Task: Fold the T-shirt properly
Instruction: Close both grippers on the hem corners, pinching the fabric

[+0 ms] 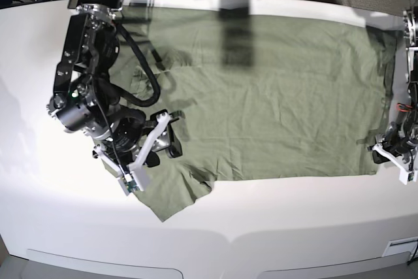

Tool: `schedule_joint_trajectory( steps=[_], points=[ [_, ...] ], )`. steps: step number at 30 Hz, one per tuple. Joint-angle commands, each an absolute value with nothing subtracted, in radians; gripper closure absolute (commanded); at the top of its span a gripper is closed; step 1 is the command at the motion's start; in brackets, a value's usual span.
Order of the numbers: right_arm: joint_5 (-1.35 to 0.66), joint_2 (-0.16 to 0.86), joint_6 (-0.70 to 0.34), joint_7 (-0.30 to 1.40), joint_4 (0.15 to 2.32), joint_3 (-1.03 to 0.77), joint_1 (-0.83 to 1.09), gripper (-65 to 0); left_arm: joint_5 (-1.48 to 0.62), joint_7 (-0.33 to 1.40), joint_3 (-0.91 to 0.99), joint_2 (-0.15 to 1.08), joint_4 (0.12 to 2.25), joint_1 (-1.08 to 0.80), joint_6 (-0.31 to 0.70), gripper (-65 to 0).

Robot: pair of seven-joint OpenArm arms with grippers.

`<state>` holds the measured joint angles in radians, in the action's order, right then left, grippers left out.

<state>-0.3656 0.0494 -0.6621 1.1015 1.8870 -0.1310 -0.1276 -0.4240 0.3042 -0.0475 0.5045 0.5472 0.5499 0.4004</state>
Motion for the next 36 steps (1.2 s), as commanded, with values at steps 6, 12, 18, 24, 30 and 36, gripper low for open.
schedule_joint_trajectory(
  steps=[6, 12, 18, 24, 30, 36],
  points=[
    [-0.384, 0.049, -0.667, 1.082, 1.908, -0.146, -0.147, -29.1, -0.439, 0.239, -0.046, 0.542, 0.563, 0.582, 0.404, -23.7],
    [-0.427, 0.047, -0.667, 1.082, 1.908, -0.145, -0.147, -29.1, -0.39, 0.239, -0.046, 0.552, 0.563, 0.582, 0.405, -31.2],
    [-0.427, 0.047, -0.667, 1.082, 1.908, -0.145, -0.147, -29.1, -0.368, 0.23, -0.046, 0.552, 0.563, 0.582, 0.404, -45.3],
    [-0.427, 0.047, -0.667, 1.092, 1.908, -0.145, -0.146, -29.1, -0.383, 0.314, -0.046, 0.549, 0.563, 0.582, 0.39, -45.3],
    [-0.428, 0.047, -0.667, 1.093, 1.908, -0.145, -0.147, -29.1, -0.447, 0.469, -0.046, 0.547, 0.563, 0.582, 0.398, -45.3],
    [-0.428, 0.047, -0.667, 1.109, 1.908, -0.145, -0.146, -29.1, -0.532, 0.513, -0.046, 0.546, 0.563, 0.582, 0.496, -45.3]
  ],
)
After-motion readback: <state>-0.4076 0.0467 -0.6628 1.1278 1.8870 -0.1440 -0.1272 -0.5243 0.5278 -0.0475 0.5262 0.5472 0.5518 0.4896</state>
